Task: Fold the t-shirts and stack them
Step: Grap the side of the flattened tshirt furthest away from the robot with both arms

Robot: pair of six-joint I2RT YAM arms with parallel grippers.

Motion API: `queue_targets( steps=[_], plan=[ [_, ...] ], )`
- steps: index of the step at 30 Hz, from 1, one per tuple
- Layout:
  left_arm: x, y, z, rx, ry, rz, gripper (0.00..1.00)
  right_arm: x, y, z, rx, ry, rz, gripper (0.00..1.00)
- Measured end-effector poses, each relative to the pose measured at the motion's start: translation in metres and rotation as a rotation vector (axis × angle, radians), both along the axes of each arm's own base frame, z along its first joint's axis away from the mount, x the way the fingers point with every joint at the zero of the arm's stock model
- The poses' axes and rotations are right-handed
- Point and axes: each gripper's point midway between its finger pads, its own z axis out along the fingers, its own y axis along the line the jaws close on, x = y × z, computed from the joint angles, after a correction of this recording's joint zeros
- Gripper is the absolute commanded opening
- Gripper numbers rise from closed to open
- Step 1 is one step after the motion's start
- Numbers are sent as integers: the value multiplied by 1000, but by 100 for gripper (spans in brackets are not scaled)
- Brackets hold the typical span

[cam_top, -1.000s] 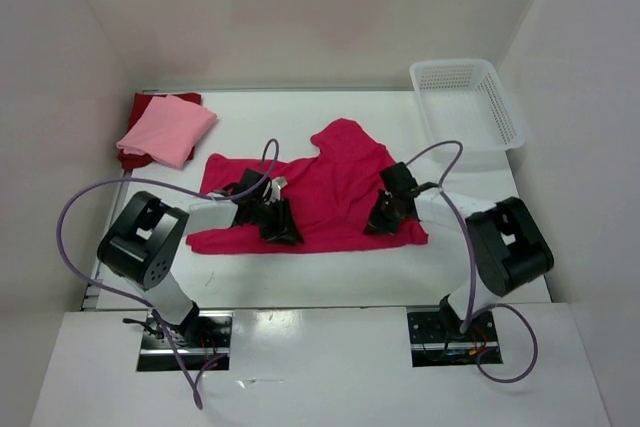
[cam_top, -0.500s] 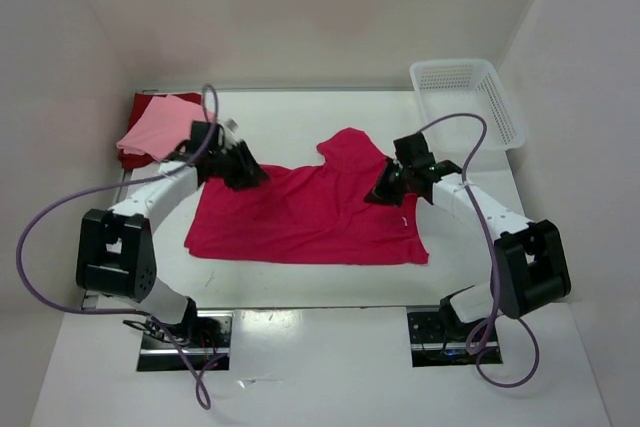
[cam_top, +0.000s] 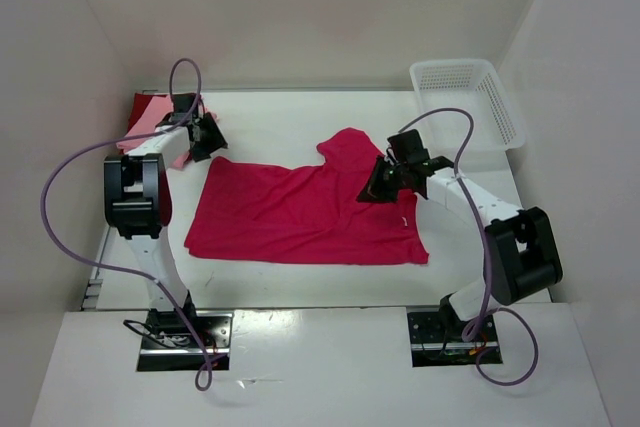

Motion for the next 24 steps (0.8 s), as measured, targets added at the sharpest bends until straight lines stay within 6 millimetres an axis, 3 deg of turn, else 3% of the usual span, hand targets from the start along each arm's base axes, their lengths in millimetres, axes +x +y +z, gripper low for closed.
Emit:
queue_targets(
  steps=[5,10,13,20,24],
  plan=[
    [-3,12,-12,65,39,16,65,0,2,-6,-2,4,24,10],
    [-4,16,-14,89,44,12,51,3,2,-14,-12,17,30,16],
    [-6,15,-17,90,53,7,49,12,5,-11,-13,8,30,21],
    [-18,14,-31,85,90,-1,61,59,6,11,-15,-81,-5,27],
    [-17,11,-31,75,79,-9,54,94,-4,12,-39,-109,-63,32]
  ],
)
